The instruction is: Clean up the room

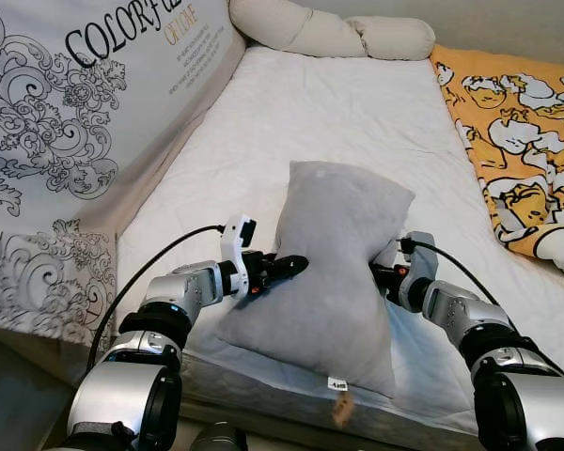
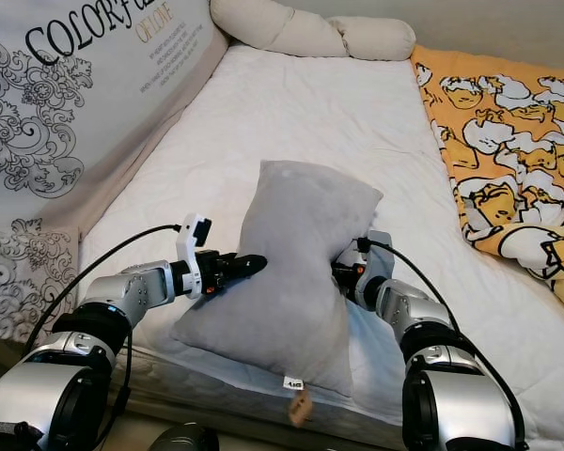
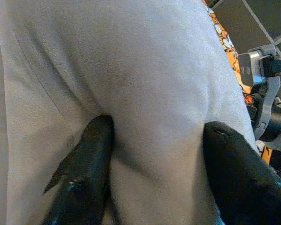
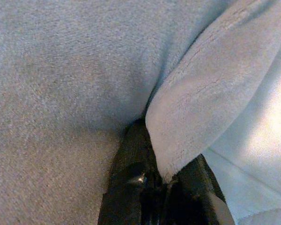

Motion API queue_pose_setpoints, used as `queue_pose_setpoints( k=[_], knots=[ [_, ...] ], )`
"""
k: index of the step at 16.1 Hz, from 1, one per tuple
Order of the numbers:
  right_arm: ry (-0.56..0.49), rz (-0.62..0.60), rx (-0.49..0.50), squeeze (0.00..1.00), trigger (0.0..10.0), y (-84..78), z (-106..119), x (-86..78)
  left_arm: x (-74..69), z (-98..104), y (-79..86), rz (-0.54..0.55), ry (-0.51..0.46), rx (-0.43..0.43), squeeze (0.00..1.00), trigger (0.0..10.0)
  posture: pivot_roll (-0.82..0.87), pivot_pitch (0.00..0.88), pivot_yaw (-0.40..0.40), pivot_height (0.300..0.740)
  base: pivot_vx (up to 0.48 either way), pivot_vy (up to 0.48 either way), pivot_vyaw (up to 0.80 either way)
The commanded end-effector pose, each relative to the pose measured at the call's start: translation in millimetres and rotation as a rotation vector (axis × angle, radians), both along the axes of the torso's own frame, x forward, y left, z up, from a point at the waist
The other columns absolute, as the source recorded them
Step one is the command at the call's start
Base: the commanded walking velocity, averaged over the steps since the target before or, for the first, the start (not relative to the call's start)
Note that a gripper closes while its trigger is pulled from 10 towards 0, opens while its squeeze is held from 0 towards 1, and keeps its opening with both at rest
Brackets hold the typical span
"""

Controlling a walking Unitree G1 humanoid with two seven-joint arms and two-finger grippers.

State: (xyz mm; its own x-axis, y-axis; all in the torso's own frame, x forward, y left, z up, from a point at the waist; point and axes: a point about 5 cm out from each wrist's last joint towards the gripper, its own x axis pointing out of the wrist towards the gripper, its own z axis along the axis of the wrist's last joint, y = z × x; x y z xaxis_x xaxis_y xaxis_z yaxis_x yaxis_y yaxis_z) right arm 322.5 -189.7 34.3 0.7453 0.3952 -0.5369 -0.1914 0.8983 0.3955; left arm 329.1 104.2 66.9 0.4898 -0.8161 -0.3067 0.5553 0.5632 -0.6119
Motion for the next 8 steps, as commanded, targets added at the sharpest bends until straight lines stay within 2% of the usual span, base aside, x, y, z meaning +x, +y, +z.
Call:
queue_pose_setpoints(
  k=[1,3,6,8],
  knots=[
    [-0.037,0.03,0.005,0.0,0.0,9.9,9,8.5,-0.8,2,-7.6,-0.036,0.013,-0.014,0.0,0.0,0.07,0.0,-0.025,0.74,0.0,0.0,0.0],
    [-0.048,0.039,0.013,0.0,0.0,13.7,11,10.3,1.1,6,-8.4,-0.034,0.004,-0.023,0.0,0.0,0.07,0.0,-0.024,0.74,0.0,0.0,0.0],
    [-0.075,0.052,0.032,0.0,0.0,21.1,17,14.5,6.2,19,-11.7,-0.036,-0.072,-0.048,0.0,0.0,0.06,0.0,-0.021,0.74,0.0,0.0,0.0],
    [-0.13,0.052,0.044,0.0,0.0,34.1,27,22.5,6.5,32,-15.0,-0.076,-0.175,0.005,0.0,0.0,0.06,0.0,-0.016,0.74,0.0,0.0,0.0]
  ],
)
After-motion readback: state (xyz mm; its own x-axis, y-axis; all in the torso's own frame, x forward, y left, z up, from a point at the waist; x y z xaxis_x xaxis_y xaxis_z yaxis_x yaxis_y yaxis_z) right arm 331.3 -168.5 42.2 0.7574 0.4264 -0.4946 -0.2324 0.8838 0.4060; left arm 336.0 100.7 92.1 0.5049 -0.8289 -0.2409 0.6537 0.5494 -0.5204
